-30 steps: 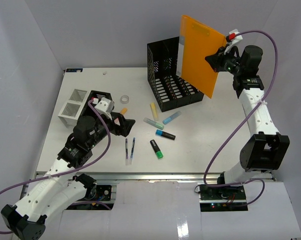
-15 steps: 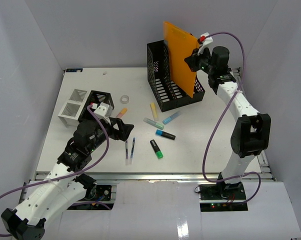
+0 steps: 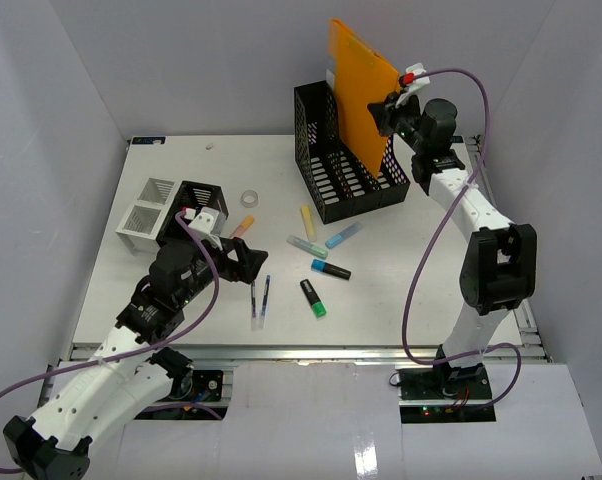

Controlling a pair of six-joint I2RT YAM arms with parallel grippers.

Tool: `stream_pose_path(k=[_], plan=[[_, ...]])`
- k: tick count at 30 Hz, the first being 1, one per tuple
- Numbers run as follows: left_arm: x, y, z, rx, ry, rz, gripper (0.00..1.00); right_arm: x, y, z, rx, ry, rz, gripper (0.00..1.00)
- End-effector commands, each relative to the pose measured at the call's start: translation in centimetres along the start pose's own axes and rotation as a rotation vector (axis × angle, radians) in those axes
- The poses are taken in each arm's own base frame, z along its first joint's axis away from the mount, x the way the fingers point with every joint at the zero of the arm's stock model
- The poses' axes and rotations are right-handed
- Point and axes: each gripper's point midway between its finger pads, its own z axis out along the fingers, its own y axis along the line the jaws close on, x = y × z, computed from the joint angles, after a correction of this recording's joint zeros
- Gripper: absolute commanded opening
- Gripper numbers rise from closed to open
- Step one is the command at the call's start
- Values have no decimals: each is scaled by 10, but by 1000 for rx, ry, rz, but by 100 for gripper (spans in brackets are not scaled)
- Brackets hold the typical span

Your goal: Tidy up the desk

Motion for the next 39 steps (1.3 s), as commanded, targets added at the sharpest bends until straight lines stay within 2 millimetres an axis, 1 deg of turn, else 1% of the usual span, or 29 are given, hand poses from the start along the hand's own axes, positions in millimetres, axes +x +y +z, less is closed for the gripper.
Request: stream_pose_path(k=[1,2,3,5,6,12,15,16,17,18,19,21,23,25,27,29,32,34,36,37,39], plan=[[-7,-2,-3,6,-21,-12,94,-12,12,1,-70,-137,-41,8],[-7,-3,-3,8,-21,-13,94,-7,14,0,-84,-141,-44,8],[-7,-3,-4,9,-21,-13,94,-8,17,-1,-102,-166,-65,8],[-6,-3,-4,10,-18,-14,94,6,20,-4,-121,-163,-81,8],[-5,-3,-4,10,-16,-15,94,10,22,-5,-130,-166,-89,8],[-2,-2,-4,9,-11,-10,94,21,27,-15,-173,-196,-120,8],[-2,-2,-3,11,-8,-10,94,33,31,-20,-194,-175,-110,8],[-1,-2,-3,12,-7,-12,94,38,33,-22,-206,-168,-107,9],[0,-2,-2,13,-4,-15,94,43,36,-25,-220,-163,-106,14],[2,-2,-1,12,1,-20,95,48,39,-29,-228,-162,-105,22],[4,-1,0,10,8,-25,95,51,40,-32,-229,-163,-104,36],[8,0,2,6,20,-35,95,52,42,-38,-226,-168,-103,71],[11,-1,5,6,30,-48,95,51,43,-43,-215,-164,-107,86],[13,0,9,-2,45,-64,95,47,39,-48,-190,-149,-134,96],[15,0,13,-6,64,-79,95,42,36,-53,-177,-109,-135,97],[16,-1,16,-9,79,-95,95,38,31,-64,-161,-58,-122,95],[26,0,23,-22,135,-116,95,28,27,-85,-147,-1,-122,92],[29,-1,25,-21,159,-130,95,26,24,-103,-141,44,-133,90],[37,-2,27,-21,195,-164,95,11,32,-127,-155,53,-156,90],[42,-2,28,-24,214,-175,96,21,34,-137,-159,97,-135,90],[54,-2,30,-33,256,-210,97,30,52,-160,-222,167,-101,90]])
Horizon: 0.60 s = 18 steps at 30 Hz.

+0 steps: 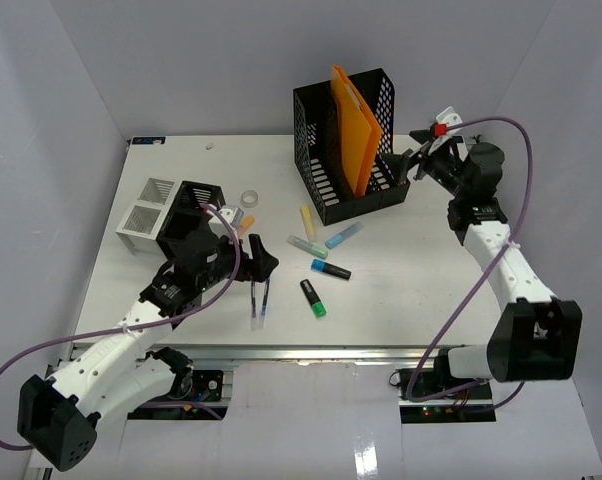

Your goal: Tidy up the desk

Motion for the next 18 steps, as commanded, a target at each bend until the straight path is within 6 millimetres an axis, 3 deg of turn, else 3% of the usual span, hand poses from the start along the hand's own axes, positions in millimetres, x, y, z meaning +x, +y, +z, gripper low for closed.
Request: stream_pose_path(k=[1,5,7,11,16,18], plan=[[6,-8,2,17,55,-88,97,19,50,-50,-165,165,65,90],[29,3,4,-37,132,-128,95,45,105,-91,-352,273,158,90],[36,9,5,-63,158,-134,93,59,123,-110,-395,286,151,90],[50,13,5,-88,218,-154,82,70,125,-134,-370,271,105,91],[65,17,10,-110,284,-180,68,100,112,-152,-301,288,192,98],[66,18,14,-126,295,-186,64,114,106,-158,-266,298,224,95]])
